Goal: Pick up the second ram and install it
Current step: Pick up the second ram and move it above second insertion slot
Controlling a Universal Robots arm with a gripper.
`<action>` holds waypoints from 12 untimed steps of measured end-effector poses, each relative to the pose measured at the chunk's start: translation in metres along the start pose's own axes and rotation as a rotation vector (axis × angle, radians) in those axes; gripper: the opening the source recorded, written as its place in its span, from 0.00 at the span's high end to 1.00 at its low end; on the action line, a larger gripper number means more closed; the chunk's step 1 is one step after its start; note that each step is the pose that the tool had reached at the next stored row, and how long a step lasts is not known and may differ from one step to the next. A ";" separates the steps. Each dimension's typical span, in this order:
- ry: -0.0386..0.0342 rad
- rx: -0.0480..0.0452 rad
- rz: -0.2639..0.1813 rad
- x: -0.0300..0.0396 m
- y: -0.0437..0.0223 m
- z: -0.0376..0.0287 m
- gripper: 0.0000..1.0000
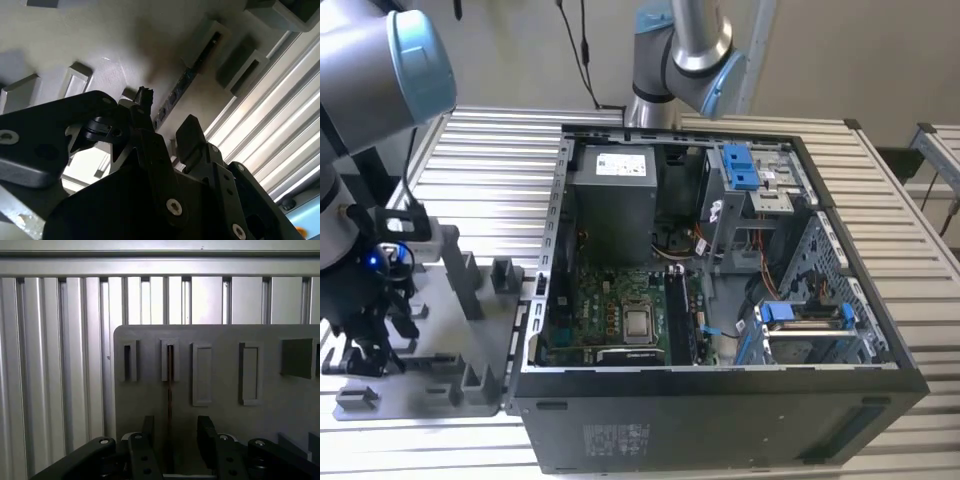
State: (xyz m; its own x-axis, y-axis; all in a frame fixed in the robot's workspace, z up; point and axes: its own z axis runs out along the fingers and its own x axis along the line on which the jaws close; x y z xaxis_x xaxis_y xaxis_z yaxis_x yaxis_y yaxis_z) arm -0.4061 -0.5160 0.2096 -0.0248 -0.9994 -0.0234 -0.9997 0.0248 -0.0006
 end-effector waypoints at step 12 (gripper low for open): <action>0.0000 0.0042 -0.001 0.0004 0.0007 0.0138 0.52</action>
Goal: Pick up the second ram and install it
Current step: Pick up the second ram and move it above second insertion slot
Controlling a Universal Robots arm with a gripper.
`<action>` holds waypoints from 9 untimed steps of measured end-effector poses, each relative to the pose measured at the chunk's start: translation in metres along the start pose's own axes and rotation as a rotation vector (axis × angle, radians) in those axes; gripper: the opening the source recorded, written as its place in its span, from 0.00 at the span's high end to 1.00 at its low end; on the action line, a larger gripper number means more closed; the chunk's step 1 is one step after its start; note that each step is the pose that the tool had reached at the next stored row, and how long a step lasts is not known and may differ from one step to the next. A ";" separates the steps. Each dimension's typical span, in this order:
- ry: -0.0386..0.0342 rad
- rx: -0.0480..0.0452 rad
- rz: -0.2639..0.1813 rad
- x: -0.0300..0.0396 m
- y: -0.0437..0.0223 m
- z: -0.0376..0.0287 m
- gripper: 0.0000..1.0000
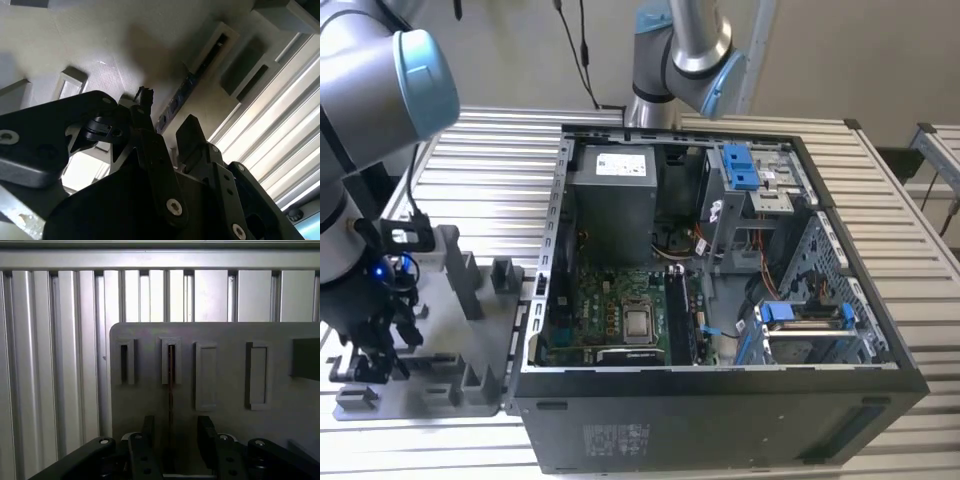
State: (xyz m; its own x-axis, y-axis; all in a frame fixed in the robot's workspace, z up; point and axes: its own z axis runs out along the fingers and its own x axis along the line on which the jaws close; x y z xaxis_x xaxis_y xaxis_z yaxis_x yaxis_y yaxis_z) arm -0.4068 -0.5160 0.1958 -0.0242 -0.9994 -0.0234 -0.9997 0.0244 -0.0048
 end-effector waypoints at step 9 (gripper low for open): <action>0.0000 0.0001 0.000 0.0000 0.0000 0.0018 0.52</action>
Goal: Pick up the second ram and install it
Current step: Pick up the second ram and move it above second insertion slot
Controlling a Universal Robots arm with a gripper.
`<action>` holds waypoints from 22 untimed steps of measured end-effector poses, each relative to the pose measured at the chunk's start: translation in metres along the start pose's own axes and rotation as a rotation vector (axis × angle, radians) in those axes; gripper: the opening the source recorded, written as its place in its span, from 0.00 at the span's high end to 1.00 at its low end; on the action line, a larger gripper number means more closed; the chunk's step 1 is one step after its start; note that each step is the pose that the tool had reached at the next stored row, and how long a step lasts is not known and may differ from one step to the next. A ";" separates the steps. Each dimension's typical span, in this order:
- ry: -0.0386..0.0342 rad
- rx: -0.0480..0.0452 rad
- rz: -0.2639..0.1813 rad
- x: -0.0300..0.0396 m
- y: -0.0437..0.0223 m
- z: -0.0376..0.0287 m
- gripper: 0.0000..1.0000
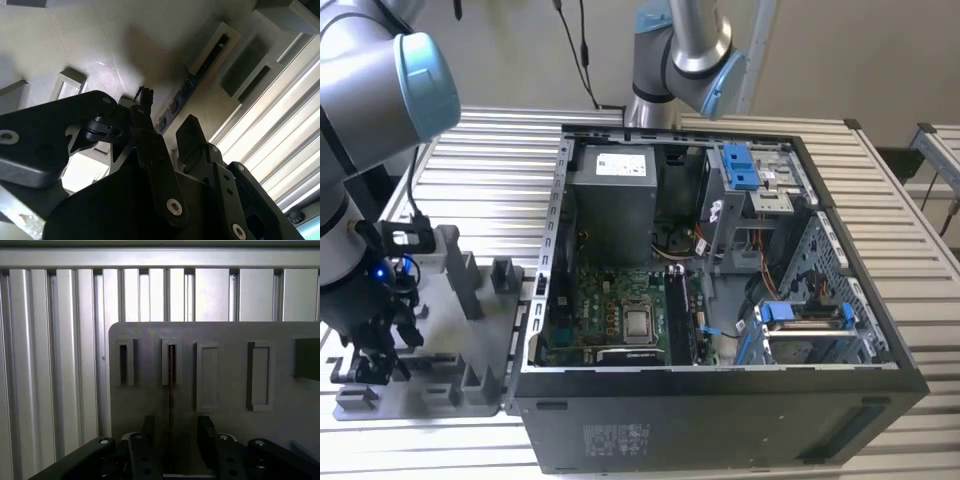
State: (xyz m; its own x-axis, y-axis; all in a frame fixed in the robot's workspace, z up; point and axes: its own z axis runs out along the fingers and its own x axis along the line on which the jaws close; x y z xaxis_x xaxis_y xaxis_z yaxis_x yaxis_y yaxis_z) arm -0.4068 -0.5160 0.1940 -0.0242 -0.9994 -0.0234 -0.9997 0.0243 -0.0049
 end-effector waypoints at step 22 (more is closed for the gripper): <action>0.0003 0.0000 0.000 0.0000 0.0000 0.0000 0.86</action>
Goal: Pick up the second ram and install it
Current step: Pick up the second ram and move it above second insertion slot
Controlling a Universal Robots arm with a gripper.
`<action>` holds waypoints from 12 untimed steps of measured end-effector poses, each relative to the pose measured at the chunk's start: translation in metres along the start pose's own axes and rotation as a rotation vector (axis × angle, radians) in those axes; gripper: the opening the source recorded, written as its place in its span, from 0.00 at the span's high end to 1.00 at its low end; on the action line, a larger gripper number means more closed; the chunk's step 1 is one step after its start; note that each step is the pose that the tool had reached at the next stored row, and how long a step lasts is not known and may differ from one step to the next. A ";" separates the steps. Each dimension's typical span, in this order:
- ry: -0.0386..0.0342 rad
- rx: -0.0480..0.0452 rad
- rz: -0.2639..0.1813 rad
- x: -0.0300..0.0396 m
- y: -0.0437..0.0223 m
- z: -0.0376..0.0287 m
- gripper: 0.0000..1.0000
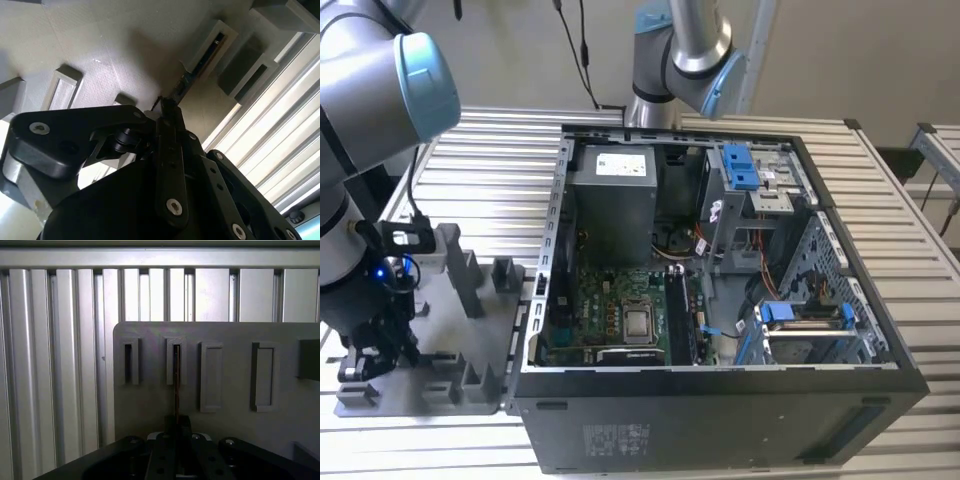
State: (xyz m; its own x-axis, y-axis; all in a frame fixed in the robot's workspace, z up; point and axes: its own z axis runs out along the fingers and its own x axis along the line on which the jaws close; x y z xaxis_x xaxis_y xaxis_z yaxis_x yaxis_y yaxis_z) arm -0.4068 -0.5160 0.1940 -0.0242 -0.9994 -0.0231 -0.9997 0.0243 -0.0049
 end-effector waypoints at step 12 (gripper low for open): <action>0.0000 0.0001 0.000 -0.0003 0.0000 -0.0106 0.86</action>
State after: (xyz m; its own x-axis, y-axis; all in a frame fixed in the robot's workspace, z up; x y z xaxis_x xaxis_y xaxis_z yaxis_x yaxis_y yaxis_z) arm -0.4068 -0.5160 0.2046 -0.0242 -0.9994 -0.0231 -0.9997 0.0243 -0.0050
